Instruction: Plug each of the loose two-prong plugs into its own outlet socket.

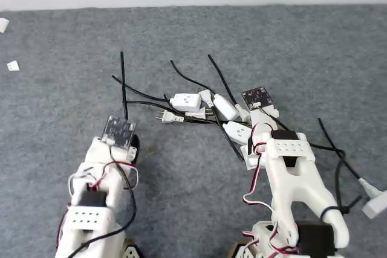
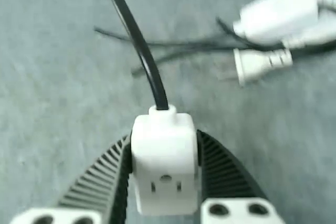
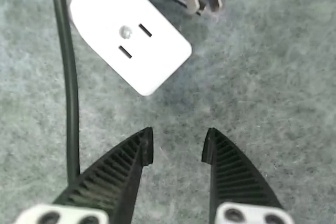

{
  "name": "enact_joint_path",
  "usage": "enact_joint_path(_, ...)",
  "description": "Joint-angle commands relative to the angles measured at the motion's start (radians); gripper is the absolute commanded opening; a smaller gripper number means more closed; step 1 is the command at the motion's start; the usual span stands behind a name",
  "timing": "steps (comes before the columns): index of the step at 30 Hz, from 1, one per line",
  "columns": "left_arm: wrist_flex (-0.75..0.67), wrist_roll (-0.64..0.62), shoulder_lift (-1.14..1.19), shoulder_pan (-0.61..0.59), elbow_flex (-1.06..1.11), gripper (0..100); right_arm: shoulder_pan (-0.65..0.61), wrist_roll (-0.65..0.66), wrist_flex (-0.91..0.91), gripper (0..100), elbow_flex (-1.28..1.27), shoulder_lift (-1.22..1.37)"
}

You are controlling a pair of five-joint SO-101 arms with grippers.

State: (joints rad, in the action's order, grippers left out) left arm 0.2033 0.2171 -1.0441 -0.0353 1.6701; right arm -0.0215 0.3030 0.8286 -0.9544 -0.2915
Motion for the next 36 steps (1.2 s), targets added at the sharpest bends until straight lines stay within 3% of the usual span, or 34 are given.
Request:
enact_joint_path(1,-0.241,-0.074,-0.015,-0.009,0.004,2,-0.005,0.011,-0.002,16.5,0.054,0.002)
enact_joint_path(7,-0.374,-0.204,-0.018,0.008,0.004,2,-0.005,0.011,-0.002,16.5,0.054,0.002)
enact_joint_path(15,-0.402,-0.21,-0.014,0.011,0.005,2,-0.005,0.011,-0.002,16.5,0.054,0.002)
enact_joint_path(17,-0.4,-0.215,-0.014,0.009,0.005,7,-0.005,0.011,-0.002,16.5,0.054,0.002)
enact_joint_path(22,-0.321,-0.215,-0.018,0.005,0.005,27,-0.007,0.034,-0.001,16.5,0.054,0.002)
enact_joint_path(33,-0.301,-0.218,-0.014,0.002,-0.012,27,-0.007,0.035,-0.001,16.5,0.054,0.002)
enact_joint_path(36,-0.117,-0.261,0.005,0.002,-0.127,22,-0.007,0.035,-0.001,16.5,0.054,0.004)
